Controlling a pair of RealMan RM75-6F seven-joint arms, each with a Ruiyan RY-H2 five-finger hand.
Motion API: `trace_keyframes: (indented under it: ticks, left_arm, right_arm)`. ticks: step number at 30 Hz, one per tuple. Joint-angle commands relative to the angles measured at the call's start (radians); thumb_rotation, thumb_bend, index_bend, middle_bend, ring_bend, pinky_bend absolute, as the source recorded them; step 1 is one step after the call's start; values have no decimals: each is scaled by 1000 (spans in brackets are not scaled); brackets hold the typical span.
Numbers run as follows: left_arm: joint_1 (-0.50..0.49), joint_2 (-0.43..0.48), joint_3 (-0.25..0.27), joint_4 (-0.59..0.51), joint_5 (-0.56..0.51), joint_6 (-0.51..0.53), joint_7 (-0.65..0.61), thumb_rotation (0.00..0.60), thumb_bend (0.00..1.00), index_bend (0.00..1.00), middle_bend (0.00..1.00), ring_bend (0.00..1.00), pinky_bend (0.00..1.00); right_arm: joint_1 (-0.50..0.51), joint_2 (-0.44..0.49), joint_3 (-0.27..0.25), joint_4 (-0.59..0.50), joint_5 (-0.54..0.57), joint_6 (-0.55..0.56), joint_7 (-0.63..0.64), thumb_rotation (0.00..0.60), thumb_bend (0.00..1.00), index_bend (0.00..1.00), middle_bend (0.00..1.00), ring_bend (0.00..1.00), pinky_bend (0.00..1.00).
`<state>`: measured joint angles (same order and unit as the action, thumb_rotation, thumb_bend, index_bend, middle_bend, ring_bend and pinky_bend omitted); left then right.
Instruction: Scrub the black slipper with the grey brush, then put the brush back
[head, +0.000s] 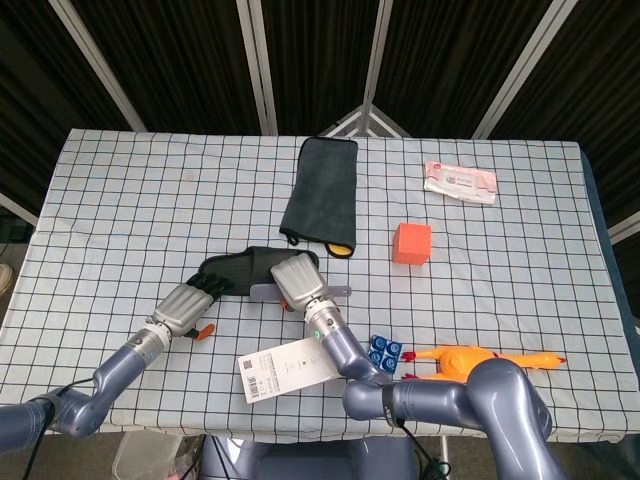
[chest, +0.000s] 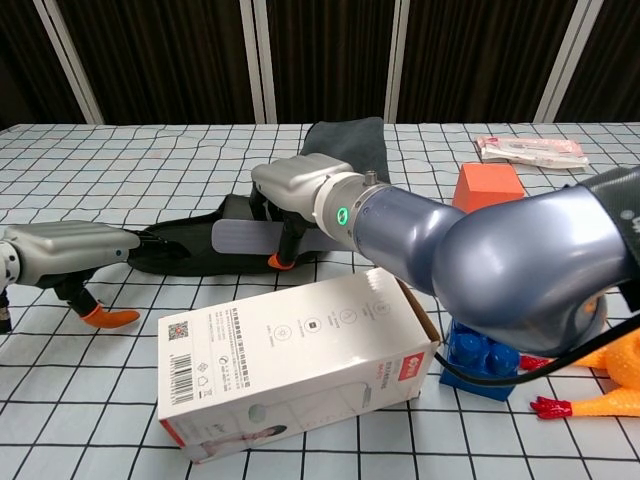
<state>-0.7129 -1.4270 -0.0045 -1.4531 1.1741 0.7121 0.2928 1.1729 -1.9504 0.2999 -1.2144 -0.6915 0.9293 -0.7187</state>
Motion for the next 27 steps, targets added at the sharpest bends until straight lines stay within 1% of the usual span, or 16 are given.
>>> trace_keyframes:
  ticks: [1,10,19,22,27]
  left_arm:
    - [0,-1,2,3,0,0,-2,517,541,0,66,11,64]
    - [3,1,10,10,4,3,-18,519,541,0,65,11,64]
    - [2,6,17,1,20,9,-27,515,541,0,65,11,64]
    - [2,8,18,-6,23,13,-27,518,541,0,65,11,64]
    - [7,23,17,-37,38,37,-32,510,541,0,65,11,64]
  right_arm:
    - [2,-12,-4,25,8,-1,-10,600,783,944,661,626,713]
    - [-8,-21,-21,75,23,-4,-39,600,782,944,661,626,713]
    - [-32,9,-29,79,52,5,-83,600,782,944,661,626,714]
    - [-42,25,-26,63,55,16,-87,600,783,944,661,626,713]
    - [-56,84,-21,-26,46,80,-131,600,785,944,661,626,714]
